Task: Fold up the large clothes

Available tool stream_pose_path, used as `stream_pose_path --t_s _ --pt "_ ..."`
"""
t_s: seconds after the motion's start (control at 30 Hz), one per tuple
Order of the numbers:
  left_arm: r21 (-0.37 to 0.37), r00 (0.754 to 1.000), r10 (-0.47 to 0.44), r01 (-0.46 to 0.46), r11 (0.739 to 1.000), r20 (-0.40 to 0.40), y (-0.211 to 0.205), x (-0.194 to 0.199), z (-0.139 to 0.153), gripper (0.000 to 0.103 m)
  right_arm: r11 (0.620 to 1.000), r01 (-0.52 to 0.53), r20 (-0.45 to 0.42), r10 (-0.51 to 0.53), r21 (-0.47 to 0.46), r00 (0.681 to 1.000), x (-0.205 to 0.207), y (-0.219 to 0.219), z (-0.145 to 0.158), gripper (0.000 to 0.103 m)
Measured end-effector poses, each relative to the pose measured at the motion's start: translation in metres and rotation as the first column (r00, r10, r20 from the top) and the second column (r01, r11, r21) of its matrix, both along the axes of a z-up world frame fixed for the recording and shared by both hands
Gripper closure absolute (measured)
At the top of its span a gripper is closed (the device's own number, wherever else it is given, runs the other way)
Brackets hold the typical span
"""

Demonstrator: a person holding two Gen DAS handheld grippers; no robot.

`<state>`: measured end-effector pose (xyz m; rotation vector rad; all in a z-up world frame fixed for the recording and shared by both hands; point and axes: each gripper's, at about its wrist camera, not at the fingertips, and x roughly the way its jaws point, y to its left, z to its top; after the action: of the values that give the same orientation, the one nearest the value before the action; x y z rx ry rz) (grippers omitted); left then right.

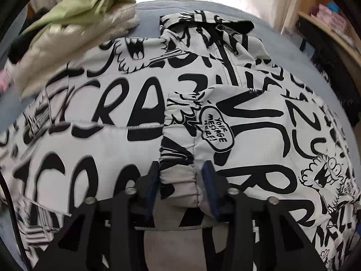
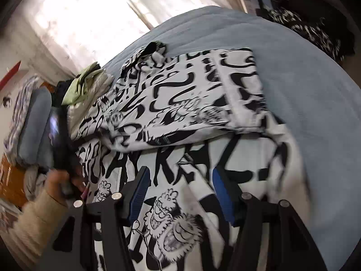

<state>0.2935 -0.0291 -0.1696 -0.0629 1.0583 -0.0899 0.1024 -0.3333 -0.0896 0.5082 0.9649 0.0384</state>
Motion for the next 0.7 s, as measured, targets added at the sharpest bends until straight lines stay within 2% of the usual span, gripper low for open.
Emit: stream_pose_path --t_s 0.03,0.07,0.1,0.2,0.3,0.43,0.5,0.53,0.6,0.63,0.7 --pt "-0.016 1.0 0.01 -0.01 1.0 0.006 0.001 0.001 0.002 0.045 1.0 0.013 0.003 -0.013 0.01 1.0 0.0 -0.01 0.006 0.035" --pt "-0.038 1.0 0.012 -0.012 0.999 0.001 0.003 0.001 0.003 0.025 0.999 0.036 0.013 -0.036 0.014 0.999 0.004 -0.025 0.016 0.03" --pt "-0.068 1.0 0.013 -0.013 0.998 0.0 0.003 0.004 0.005 0.021 0.999 0.053 0.019 -0.053 0.009 0.998 0.007 -0.035 0.023 0.028" --pt "-0.07 1.0 -0.001 0.0 0.998 -0.003 0.004 0.011 0.006 0.021 0.994 0.106 0.041 -0.105 -0.033 0.994 0.036 -0.07 0.042 0.023" --pt "-0.052 1.0 -0.012 0.011 0.999 -0.017 0.007 0.017 0.004 0.021 0.989 0.138 0.018 -0.137 -0.052 0.99 0.079 -0.094 0.037 0.023" --pt "-0.092 0.999 -0.005 0.0 0.996 -0.051 0.01 0.022 -0.005 0.021 0.986 0.156 -0.068 -0.16 -0.053 0.985 0.149 -0.109 0.001 0.023" --pt "-0.089 0.999 -0.008 0.004 0.996 -0.042 0.007 0.025 -0.006 0.021 0.986 0.162 -0.108 -0.165 -0.035 0.98 0.17 -0.113 -0.021 0.023" --pt "-0.082 0.999 -0.02 0.017 0.996 -0.029 0.003 0.028 -0.005 0.023 0.986 0.166 -0.131 -0.168 -0.028 0.977 0.182 -0.116 -0.033 0.023" --pt "-0.063 0.999 -0.036 0.035 0.997 -0.013 -0.004 0.033 -0.003 0.05 0.984 0.176 -0.163 -0.177 -0.021 0.971 0.194 -0.12 -0.05 0.023" --pt "-0.032 0.999 -0.038 0.037 0.999 -0.009 -0.008 0.037 -0.002 0.054 0.983 0.182 -0.169 -0.185 -0.032 0.968 0.199 -0.121 -0.057 0.026" --pt "0.005 0.999 -0.047 0.047 0.999 0.01 -0.016 0.044 0.003 0.07 0.989 0.136 -0.13 -0.143 -0.06 0.981 0.202 -0.113 -0.055 0.059"
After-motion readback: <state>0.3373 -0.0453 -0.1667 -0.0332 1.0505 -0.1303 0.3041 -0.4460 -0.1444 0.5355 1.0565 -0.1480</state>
